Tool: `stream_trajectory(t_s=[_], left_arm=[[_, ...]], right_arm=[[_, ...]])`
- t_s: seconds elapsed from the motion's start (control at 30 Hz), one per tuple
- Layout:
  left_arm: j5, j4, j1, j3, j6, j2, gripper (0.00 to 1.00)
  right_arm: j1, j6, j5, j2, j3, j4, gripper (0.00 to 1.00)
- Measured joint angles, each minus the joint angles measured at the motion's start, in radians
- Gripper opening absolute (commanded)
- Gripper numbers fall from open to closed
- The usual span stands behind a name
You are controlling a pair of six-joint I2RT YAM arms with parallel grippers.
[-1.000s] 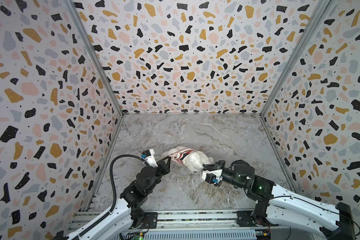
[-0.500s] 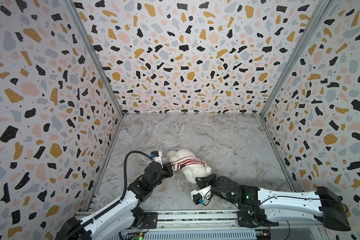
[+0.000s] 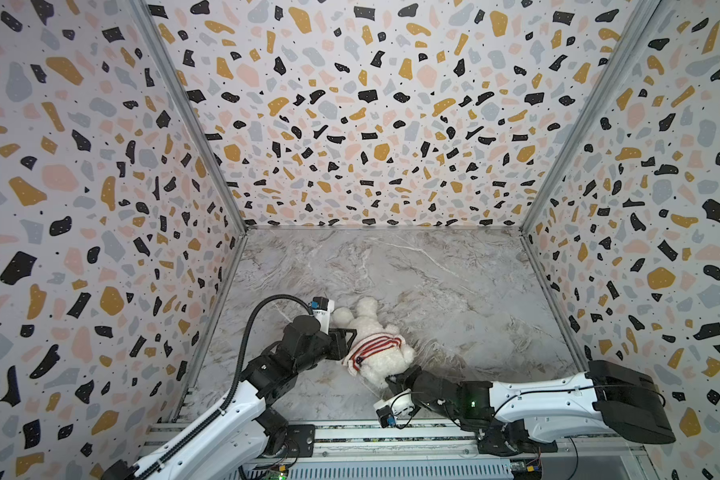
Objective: Dress the teddy bear
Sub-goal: 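Lay the bear on the table and pull the sweater hem with the left gripper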
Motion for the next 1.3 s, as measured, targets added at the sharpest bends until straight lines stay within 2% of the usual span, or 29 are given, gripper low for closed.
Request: stream_trajectory(t_s=[0.17, 0.33, 0.43, 0.57, 1.1, 1.3], left_arm=[[0.047, -0.035, -0.002, 0.076, 0.053, 0.016, 0.64], [0.086, -0.035, -0.016, 0.089, 0.08, 0.122, 0.57], [0.098, -0.039, -0.024, 0.089, 0.099, 0.189, 0.49], [0.11, -0.039, -0.038, 0.089, 0.116, 0.248, 0.45], [0.115, -0.019, -0.055, 0.089, 0.163, 0.345, 0.27], [0.116, -0.019, -0.071, 0.089, 0.177, 0.346, 0.08]], right_arm=[[0.003, 0.003, 0.003, 0.0, -0.005, 0.005, 0.0], [0.003, 0.003, 0.005, 0.0, -0.005, 0.009, 0.0], [0.003, 0.003, 0.008, 0.0, -0.005, 0.009, 0.0], [0.003, 0.003, 0.016, 0.0, -0.005, 0.009, 0.0], [0.003, 0.003, 0.025, 0.0, -0.005, 0.008, 0.0], [0.003, 0.001, 0.028, 0.0, -0.005, 0.005, 0.0]])
